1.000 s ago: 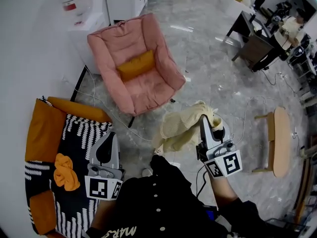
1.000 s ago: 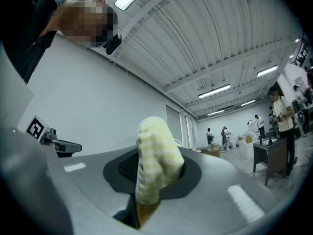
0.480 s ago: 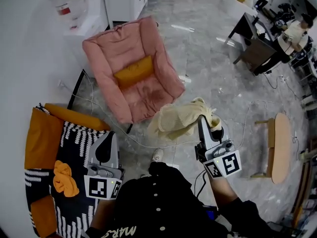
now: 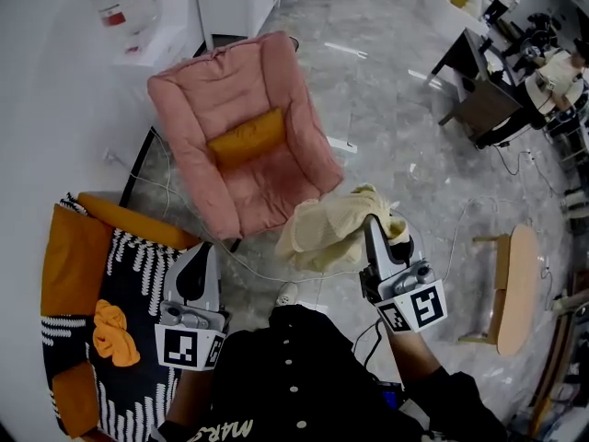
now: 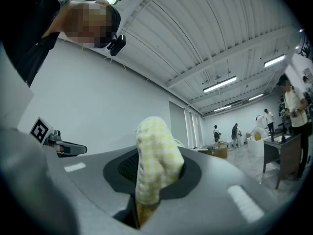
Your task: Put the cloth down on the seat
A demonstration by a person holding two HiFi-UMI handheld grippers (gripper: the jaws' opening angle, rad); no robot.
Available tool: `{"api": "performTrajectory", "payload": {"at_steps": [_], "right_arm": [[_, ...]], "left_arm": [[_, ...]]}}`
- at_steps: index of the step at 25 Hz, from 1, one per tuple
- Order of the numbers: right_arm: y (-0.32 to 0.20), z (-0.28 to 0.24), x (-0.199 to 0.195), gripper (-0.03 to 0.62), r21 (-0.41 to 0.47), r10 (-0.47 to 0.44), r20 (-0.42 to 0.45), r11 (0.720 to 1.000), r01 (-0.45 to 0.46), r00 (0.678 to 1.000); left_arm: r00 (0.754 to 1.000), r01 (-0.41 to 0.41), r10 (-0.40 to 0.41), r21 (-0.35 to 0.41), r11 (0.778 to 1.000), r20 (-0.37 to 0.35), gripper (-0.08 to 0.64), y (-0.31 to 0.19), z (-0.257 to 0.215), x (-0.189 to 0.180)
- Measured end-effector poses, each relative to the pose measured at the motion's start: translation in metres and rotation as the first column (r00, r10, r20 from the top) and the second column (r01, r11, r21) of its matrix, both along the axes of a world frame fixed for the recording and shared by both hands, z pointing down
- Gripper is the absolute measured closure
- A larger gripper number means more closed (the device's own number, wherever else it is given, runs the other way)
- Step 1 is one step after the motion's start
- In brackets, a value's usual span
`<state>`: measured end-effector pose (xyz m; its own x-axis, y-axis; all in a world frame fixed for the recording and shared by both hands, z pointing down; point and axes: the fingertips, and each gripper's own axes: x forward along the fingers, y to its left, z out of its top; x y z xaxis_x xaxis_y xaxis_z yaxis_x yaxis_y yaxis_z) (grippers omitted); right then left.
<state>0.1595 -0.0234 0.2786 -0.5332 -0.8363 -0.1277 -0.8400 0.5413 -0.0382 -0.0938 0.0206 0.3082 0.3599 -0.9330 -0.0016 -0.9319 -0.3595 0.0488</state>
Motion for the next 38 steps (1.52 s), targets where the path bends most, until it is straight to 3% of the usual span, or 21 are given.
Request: {"api": "performTrajectory", "payload": {"at_steps": [4, 14, 26, 38], "right_arm": [[-0.019, 0.004, -0.001, 0.509, -0.005, -0.026, -0.015, 1.000, 0.025, 1.000], [-0.053, 0.011, -0.010, 0.509, -0.020, -0.051, -0.014, 0.999, 0.050, 0.999], [-0.135, -0.004, -0.042, 0.509, 0.023, -0.019, -0.016, 1.000, 0.019, 1.000], [-0.211, -0.017, -0.078, 0.509, 0.055, 0.003, -0.020, 0.998, -0.002, 1.000]], "left_arm": [[0.998, 0.027, -0.028, -0.012, 1.000, -0.059, 0.559, -0.018, -0.001, 0.000], [0.997, 0.054, -0.057, -0.048, 0.997, -0.048, 0.559, -0.047, 0.012, -0.007], [1.000, 0.028, -0.028, 0.039, 0.999, -0.007, 0.559, -0.142, -0.012, -0.045], [1.000, 0.006, -0.005, 0.055, 0.998, -0.019, 0.559, -0.218, -0.015, -0.080]]}}
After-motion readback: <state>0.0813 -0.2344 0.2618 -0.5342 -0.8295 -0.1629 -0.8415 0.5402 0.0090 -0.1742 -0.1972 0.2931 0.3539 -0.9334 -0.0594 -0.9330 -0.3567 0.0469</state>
